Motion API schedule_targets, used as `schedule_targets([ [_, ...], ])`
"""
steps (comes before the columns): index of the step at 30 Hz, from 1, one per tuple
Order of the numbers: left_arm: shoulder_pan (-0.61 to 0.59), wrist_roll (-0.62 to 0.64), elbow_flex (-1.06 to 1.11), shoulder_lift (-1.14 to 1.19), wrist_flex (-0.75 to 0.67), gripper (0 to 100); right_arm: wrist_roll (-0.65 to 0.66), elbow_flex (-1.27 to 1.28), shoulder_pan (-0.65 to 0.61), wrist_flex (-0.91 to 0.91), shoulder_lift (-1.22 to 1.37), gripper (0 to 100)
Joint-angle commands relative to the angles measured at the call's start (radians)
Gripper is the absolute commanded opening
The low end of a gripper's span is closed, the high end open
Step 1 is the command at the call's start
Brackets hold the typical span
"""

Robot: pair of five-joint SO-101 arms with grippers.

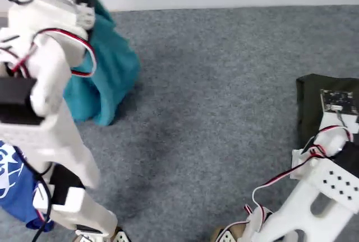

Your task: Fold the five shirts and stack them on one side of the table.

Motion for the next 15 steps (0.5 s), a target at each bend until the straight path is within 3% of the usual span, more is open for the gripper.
schedule_targets([
  [1, 0.026, 0.041, -0.074, -0.055, -0.086, 0, 0.005, -0.006, 0.007, 0.038, -0.021, 18.6],
  [5, 0.026, 0.052, -0.074, -0.055, -0.041, 0, 0.005, -0.006, 0.007, 0.038, -0.021, 18.6],
  [9, 0.012, 0.044, -0.07, -0.043, 0.103, 0, 0.005, -0.006, 0.004, 0.038, -0.021, 18.6],
  [15, -0.199, 0.048, 0.225, -0.052, 0.098, 0, 0.009, -0.006, 0.004, 0.036, -0.021, 18.6],
])
